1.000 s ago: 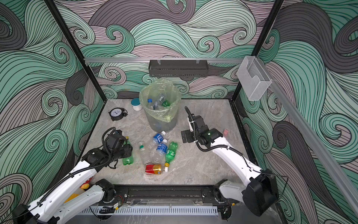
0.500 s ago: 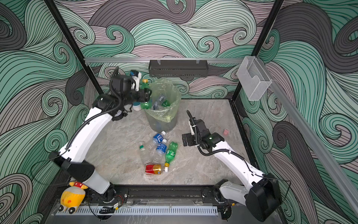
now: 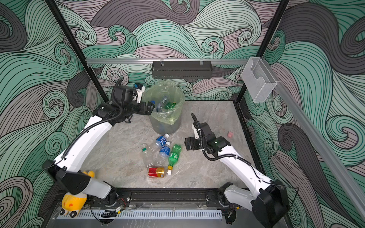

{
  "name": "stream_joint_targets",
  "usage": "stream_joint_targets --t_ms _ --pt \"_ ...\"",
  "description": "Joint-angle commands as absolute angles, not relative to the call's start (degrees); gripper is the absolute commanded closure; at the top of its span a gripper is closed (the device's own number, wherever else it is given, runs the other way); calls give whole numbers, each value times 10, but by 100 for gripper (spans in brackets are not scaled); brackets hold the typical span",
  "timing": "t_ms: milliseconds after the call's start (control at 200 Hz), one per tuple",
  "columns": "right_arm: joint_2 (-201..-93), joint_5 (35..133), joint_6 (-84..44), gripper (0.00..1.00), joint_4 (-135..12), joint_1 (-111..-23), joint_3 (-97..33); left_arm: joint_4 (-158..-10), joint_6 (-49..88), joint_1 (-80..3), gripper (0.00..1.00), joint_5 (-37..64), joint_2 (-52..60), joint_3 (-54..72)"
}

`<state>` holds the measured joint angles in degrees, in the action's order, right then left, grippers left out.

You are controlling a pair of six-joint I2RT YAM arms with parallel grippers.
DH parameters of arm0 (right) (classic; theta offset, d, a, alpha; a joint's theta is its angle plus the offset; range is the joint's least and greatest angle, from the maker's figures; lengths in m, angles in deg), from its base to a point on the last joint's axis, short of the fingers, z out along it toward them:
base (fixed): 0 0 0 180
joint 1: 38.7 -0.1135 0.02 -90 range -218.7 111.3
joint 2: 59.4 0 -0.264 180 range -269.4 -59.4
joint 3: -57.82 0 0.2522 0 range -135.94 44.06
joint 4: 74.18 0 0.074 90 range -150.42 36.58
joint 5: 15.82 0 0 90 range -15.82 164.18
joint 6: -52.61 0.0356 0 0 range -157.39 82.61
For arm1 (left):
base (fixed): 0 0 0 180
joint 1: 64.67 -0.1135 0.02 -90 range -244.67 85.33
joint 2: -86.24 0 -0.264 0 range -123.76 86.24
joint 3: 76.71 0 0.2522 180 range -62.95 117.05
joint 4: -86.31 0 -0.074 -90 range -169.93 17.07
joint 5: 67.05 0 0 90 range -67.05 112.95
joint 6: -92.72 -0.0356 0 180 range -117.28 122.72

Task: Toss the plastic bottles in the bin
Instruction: 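Lift the green soda bottle with the left gripper and drop it into the bin, then grasp the large green soda bottle with the right gripper while left withdraws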

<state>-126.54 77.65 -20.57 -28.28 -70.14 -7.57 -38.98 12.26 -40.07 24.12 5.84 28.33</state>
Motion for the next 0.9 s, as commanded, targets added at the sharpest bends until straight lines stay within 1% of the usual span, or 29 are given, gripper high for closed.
stream_joint_targets --t_ms 0,150,365,580,761,896 --pt "-1289 793 -187 6 -289 -716 -89 -431 127 -412 9 278 157 200" --pt "-1318 789 -177 7 -291 -745 -106 -407 152 -423 9 310 257 60" --pt "-1368 804 -140 8 -315 -778 -119 -381 191 -428 9 331 331 -33" --pt "-1428 795 -86 11 -323 -819 -136 -405 223 -428 9 332 355 -75" --pt "-1459 771 -50 11 -326 -838 -133 -421 229 -428 9 333 348 -83" --pt "-1484 777 -38 10 -345 -840 -119 -416 227 -428 9 341 336 -77"
